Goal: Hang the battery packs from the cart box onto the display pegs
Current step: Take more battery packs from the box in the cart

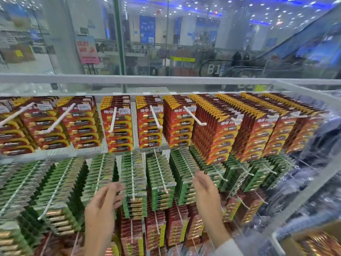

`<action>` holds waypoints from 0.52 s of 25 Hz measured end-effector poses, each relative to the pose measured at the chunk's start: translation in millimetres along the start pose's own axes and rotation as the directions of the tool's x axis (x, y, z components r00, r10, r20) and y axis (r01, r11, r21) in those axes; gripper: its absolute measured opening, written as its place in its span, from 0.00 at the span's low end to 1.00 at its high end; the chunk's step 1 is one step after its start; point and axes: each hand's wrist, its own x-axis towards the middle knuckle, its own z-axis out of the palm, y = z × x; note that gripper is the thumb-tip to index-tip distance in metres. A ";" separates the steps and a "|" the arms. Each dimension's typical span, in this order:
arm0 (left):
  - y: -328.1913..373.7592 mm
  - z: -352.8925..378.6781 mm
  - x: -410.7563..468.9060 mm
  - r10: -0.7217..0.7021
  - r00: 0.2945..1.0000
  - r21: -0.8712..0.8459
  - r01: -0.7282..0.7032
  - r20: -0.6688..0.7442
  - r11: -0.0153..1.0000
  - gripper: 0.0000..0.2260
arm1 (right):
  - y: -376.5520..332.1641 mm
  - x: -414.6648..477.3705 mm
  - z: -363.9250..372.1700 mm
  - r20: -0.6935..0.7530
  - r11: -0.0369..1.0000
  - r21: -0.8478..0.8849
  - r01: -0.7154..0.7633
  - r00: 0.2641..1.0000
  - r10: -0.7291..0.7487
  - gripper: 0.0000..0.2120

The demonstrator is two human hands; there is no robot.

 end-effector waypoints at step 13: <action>-107.2 180.6 -160.9 -0.335 0.826 0.174 0.286 0.454 0.942 0.07 | 152.7 -124.8 -272.9 -0.393 0.927 0.172 -0.332 0.840 0.374 0.08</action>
